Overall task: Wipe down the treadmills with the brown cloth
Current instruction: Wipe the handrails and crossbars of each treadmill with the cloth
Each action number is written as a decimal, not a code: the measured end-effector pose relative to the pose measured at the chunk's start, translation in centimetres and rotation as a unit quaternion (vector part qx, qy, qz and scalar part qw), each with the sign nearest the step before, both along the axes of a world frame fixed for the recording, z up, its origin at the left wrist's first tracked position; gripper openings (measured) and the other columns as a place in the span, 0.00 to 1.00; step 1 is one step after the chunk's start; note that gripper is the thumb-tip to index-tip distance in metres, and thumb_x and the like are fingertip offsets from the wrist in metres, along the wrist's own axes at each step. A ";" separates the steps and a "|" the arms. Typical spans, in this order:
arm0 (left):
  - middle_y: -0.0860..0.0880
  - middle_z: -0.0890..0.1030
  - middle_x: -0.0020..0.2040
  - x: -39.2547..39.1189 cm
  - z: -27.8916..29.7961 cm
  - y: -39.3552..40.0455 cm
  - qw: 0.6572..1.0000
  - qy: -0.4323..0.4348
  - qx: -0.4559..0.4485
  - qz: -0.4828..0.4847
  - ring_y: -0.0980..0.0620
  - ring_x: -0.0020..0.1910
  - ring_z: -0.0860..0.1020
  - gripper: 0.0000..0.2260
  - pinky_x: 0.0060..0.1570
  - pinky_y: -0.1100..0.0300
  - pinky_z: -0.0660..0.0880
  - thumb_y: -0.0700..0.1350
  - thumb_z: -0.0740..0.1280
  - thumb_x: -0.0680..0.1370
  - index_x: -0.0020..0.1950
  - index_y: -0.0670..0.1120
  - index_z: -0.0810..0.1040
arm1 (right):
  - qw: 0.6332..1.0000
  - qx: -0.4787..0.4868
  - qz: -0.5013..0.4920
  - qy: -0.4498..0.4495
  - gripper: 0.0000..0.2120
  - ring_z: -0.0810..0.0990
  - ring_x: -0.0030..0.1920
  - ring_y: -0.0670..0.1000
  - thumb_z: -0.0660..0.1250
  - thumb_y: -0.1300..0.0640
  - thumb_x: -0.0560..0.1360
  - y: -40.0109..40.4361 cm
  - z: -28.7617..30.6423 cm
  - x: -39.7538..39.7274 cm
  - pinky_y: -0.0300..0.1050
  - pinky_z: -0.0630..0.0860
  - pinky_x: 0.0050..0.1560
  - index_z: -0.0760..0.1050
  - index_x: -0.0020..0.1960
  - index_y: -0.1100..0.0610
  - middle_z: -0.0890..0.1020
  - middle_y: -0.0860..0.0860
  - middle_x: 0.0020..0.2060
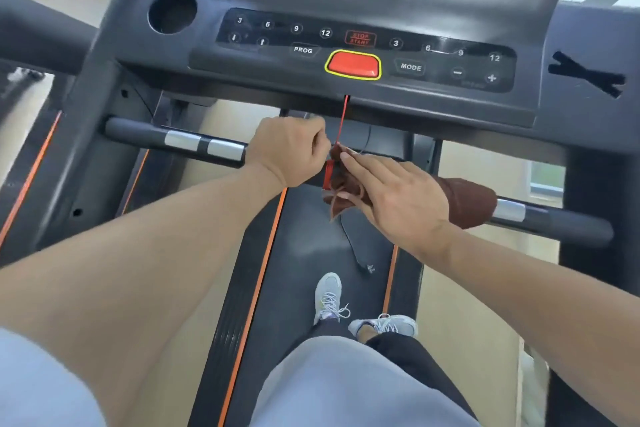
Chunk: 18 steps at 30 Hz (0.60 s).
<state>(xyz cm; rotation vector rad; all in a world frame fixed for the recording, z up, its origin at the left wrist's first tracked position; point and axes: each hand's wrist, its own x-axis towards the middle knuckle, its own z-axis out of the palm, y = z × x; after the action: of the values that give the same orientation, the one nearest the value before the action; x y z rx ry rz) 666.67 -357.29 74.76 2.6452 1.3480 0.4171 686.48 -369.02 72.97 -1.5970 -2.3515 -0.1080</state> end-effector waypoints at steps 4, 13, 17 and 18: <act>0.45 0.74 0.28 -0.2 0.2 -0.1 0.999 -0.030 0.024 -0.020 0.37 0.27 0.72 0.16 0.31 0.53 0.62 0.51 0.51 0.82 0.41 0.46 0.72 | 0.993 -0.042 -0.108 0.025 0.30 0.82 0.57 0.53 0.57 0.37 0.83 0.2 0.8 -3.9 0.50 0.73 0.54 0.73 0.75 0.57 0.84 0.49 0.59; 0.45 0.75 0.36 0.3 0.9 0.5 0.989 -0.057 -0.106 0.083 0.37 0.42 0.76 0.18 0.40 0.52 0.64 0.55 0.52 0.84 0.42 0.47 0.73 | 0.951 -0.267 -0.152 0.045 0.30 0.81 0.60 0.59 0.54 0.28 0.80 3.7 4.1 -4.0 0.52 0.74 0.55 0.72 0.74 0.44 0.84 0.52 0.59; 0.48 0.78 0.41 1.0 1.0 0.9 0.982 0.023 -0.169 0.078 0.38 0.49 0.79 0.25 0.47 0.50 0.74 0.68 0.52 0.81 0.38 0.52 0.76 | 0.936 -0.273 -0.193 0.110 0.26 0.81 0.60 0.62 0.52 0.32 0.82 2.7 4.8 -2.6 0.55 0.74 0.55 0.69 0.70 0.49 0.84 0.54 0.59; 0.49 0.79 0.42 1.0 1.0 1.1 0.979 0.030 -0.188 0.072 0.39 0.49 0.80 0.27 0.49 0.49 0.76 0.72 0.53 0.78 0.37 0.53 0.77 | 0.940 -0.258 -0.197 0.109 0.24 0.81 0.56 0.63 0.52 0.34 0.83 1.9 4.8 -2.1 0.56 0.74 0.53 0.67 0.67 0.51 0.84 0.54 0.56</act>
<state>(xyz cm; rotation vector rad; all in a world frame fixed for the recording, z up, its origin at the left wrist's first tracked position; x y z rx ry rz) 667.69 -356.17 75.74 2.2780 1.4736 0.0838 684.37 -367.11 77.80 -2.1725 -1.9537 0.6185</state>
